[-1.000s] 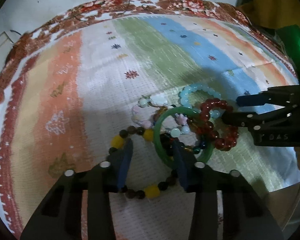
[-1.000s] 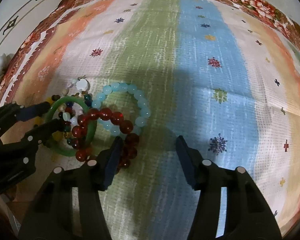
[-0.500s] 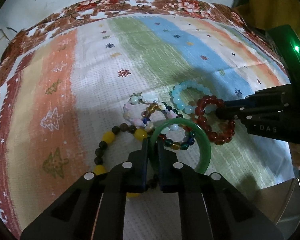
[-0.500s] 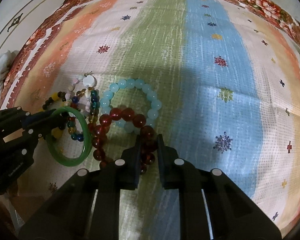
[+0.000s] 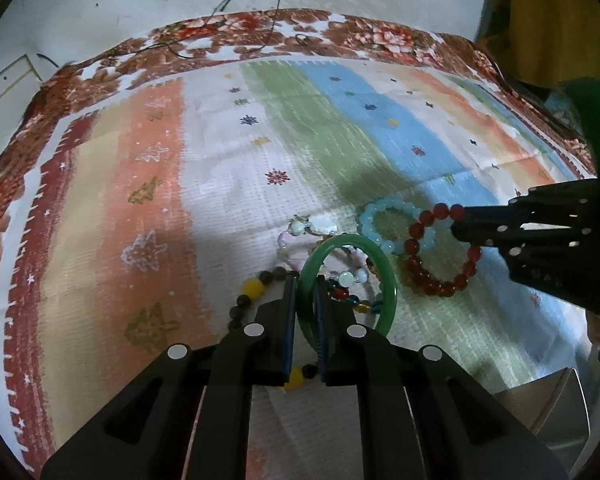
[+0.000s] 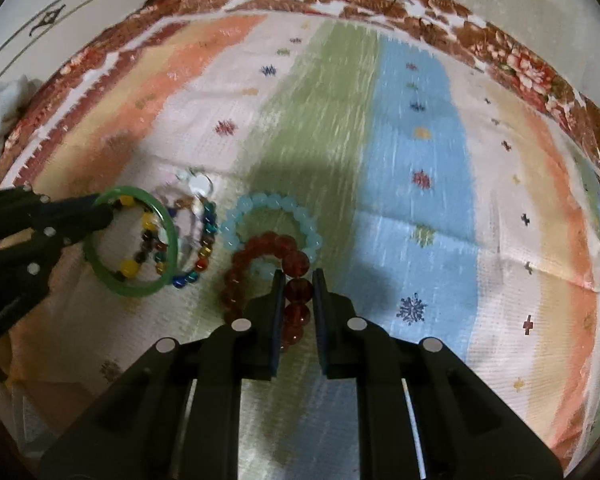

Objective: Organize jewelry
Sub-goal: 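Grasp the green jade bangle with the left tool while the right tool grasps the red bead bracelet, then carry the bangle and red bracelet into the silver tin and open both tools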

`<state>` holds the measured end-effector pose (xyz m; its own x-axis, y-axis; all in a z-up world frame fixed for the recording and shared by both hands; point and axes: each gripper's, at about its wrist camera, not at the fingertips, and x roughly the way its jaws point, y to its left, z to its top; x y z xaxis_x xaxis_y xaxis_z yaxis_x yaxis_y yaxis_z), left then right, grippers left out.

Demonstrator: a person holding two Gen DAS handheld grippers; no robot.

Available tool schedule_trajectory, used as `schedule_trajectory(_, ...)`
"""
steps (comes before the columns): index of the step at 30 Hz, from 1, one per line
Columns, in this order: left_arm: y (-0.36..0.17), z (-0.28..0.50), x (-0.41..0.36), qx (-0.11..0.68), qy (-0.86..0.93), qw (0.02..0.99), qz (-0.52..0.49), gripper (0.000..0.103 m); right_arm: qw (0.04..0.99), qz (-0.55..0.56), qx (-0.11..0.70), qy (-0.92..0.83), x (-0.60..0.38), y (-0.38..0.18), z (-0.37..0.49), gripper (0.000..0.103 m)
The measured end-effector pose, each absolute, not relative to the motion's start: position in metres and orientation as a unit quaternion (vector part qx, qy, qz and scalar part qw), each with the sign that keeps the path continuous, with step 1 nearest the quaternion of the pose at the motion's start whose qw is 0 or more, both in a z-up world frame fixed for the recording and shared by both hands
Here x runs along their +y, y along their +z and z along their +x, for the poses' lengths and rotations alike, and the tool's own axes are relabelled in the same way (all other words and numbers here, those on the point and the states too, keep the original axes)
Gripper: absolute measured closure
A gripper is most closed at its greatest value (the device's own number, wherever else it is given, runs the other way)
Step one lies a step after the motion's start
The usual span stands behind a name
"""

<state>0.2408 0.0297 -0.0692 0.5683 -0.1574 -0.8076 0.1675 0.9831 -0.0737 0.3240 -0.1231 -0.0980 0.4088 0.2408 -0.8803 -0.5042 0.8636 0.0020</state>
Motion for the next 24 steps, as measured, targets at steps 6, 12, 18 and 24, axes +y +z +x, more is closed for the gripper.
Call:
schedule_trajectory(6,-0.059,0.23,0.034,0.447,-0.081,0.891,0.001,0.095,0.837,-0.112,0.48,0.237,-0.125,-0.081,0.316,0.088)
schedule_trajectory(12,-0.047,0.219,0.036,0.438,-0.076,0.896,-0.007,0.095,0.843,-0.095,0.469,0.247,-0.13,-0.065,0.304,0.088)
schedule_trajectory(18,-0.039,0.208,0.036,0.431,-0.067,0.9,-0.01,0.095,0.848,-0.081,0.46,0.25,-0.136,-0.052,0.292,0.088)
schedule_trajectory(24,-0.029,0.192,0.038,0.419,-0.061,0.906,-0.01,0.095,0.846,-0.079,0.46,0.257,-0.138,-0.047,0.283,0.088)
